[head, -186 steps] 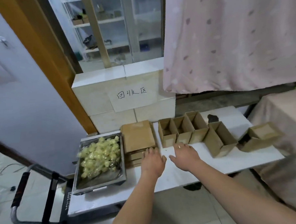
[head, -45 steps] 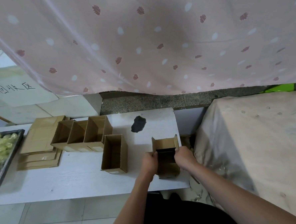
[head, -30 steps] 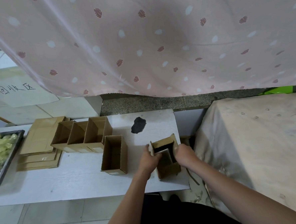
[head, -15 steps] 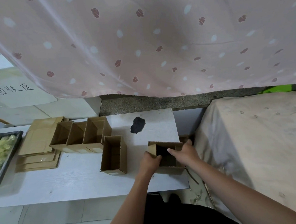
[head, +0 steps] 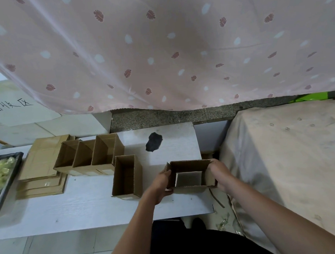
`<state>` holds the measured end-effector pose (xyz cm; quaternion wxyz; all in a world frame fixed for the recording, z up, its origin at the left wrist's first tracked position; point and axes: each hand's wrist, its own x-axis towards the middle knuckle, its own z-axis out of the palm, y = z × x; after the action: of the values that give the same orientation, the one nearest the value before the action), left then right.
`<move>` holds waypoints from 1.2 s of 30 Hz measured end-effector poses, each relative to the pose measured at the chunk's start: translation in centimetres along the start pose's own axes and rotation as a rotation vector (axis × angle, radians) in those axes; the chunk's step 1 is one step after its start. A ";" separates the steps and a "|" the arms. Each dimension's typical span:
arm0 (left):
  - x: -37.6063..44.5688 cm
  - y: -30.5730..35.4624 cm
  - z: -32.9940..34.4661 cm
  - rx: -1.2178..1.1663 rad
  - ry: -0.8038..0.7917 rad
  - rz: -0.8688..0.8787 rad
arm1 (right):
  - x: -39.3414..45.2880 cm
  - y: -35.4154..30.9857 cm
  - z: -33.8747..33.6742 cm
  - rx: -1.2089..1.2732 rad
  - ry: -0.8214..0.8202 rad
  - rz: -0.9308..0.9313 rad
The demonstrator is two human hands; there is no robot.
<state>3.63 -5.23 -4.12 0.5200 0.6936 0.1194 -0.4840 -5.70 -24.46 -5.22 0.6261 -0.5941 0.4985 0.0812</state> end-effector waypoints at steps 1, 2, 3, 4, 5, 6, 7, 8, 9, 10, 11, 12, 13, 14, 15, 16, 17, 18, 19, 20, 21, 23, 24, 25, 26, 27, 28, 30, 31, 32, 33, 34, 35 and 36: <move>-0.1 0.1 -0.2 -0.024 0.001 -0.006 | 0.0 0.0 -0.1 0.055 -0.009 0.024; -0.2 0.3 -0.3 -0.043 -0.003 -0.006 | -0.1 0.0 -0.1 0.116 -0.025 0.061; -0.3 0.3 -0.4 -0.044 -0.012 0.004 | -0.3 0.0 -0.1 0.190 -0.053 0.096; -0.3 0.3 -0.5 -0.023 -0.026 0.022 | -0.4 0.0 -0.1 0.268 -0.081 0.119; -0.4 0.3 -0.5 0.013 -0.037 0.042 | -0.4 0.0 -0.1 0.340 -0.094 0.122; -0.6 0.3 -0.6 0.041 -0.034 0.062 | -0.3 -0.1 -0.2 0.390 -0.100 0.114; -0.6 0.3 -0.6 0.050 -0.016 0.078 | -0.3 -0.3 -0.4 0.435 -0.108 0.102; -0.7 0.3 -0.7 0.034 0.009 0.087 | -0.2 -0.5 -0.5 0.471 -0.119 0.097; -0.8 0.3 -0.7 0.011 0.030 0.089 | -0.1 -0.8 -0.7 0.504 -0.123 0.102; -0.8 0.3 -0.7 0.008 0.052 0.094 | 0.0 -1.2 -0.9 0.525 -0.117 0.114; -0.8 0.3 -0.7 0.042 0.074 0.109 | 0.1 -1.5 -1.0 0.532 -0.108 0.126; -0.7 0.2 -0.6 0.087 0.100 0.128 | 0.3 -1.6 -1.1 0.511 -0.103 0.133; -0.6 0.1 -0.5 0.123 0.119 0.151 | 0.5 -1.7 -1.3 0.468 -0.098 0.134; -0.5 0.0 -0.4 0.152 0.118 0.174 | 0.8 -1.5 -1.4 0.393 -0.092 0.134; -0.3 0.0 -0.3 0.175 0.095 0.198 | 1.0 -1.3 -1.6 0.297 -0.087 0.145; -0.2 -0.1 -0.3 0.203 0.068 0.225 | 1.0 -1.2 -1.8 0.209 -0.089 0.162; -0.1 -0.1 -0.2 0.252 0.056 0.248 | 1.0 -1.1 -2.0 0.164 -0.106 0.182; 0.0 -0.1 -0.2 0.308 0.067 0.251 | 0.9 -1.1 -2.2 0.150 -0.137 0.199; 0.0 -0.1 -0.2 0.346 0.091 0.234 | 0.9 -1.2 -2.4 0.159 -0.180 0.209; 0.0 -0.1 -0.2 0.354 0.102 0.202 | 0.8 -1.4 -2.5 0.163 -0.218 0.210; 0.1 -0.1 -0.1 0.337 0.094 0.169 | 0.8 -1.5 -2.6 0.156 -0.238 0.206; 0.1 0.1 0.2 0.276 0.075 0.125 | 1.0 -1.7 -2.5 0.133 -0.260 0.190; 0.1 0.3 0.4 0.236 0.065 0.109 | 1.1 -1.8 -2.2 0.144 -0.283 0.185; 0.2 0.4 0.5 0.173 0.050 0.090 | 1.2 -1.8 -1.9 0.165 -0.317 0.182; 0.4 0.5 0.5 0.089 0.032 0.062 | 1.4 -1.7 -1.6 0.166 -0.351 0.176; 0.6 0.6 0.4 0.002 0.013 0.026 | 1.6 -1.7 -1.3 0.132 -0.379 0.164; 0.7 0.7 0.2 -0.072 -0.008 -0.006 | 1.6 -1.6 -1.1 0.053 -0.392 0.144; 1.0 0.9 -0.6 -0.177 -0.045 -0.030 | 2.0 -1.2 -1.0 -0.142 -0.320 0.076; 1.1 1.1 -1.1 -0.218 -0.053 -0.022 | 2.5 -0.8 -1.1 -0.195 -0.248 0.039; 1.3 1.1 -1.6 -0.245 -0.054 -0.011 | 2.9 -0.5 -1.1 -0.207 -0.170 0.028; 1.6 1.1 -2.1 -0.253 -0.049 -0.003 | 3.2 -0.4 -1.1 -0.193 -0.118 0.049; 1.8 1.1 -2.5 -0.247 -0.042 -0.002 | 3.5 -0.3 -1.1 -0.177 -0.099 0.075; 2.0 1.0 -2.9 -0.235 -0.026 -0.005 | 4.0 -0.4 -1.1 -0.163 -0.109 0.098; 2.3 0.8 -3.2 -0.222 0.007 -0.009 | 4.3 -0.5 -1.0 -0.149 -0.135 0.112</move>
<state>7.02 -3.69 -5.49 0.5911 0.6326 0.1773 -0.4679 -3.75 -27.57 -7.81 0.6069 -0.6035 0.4800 0.1925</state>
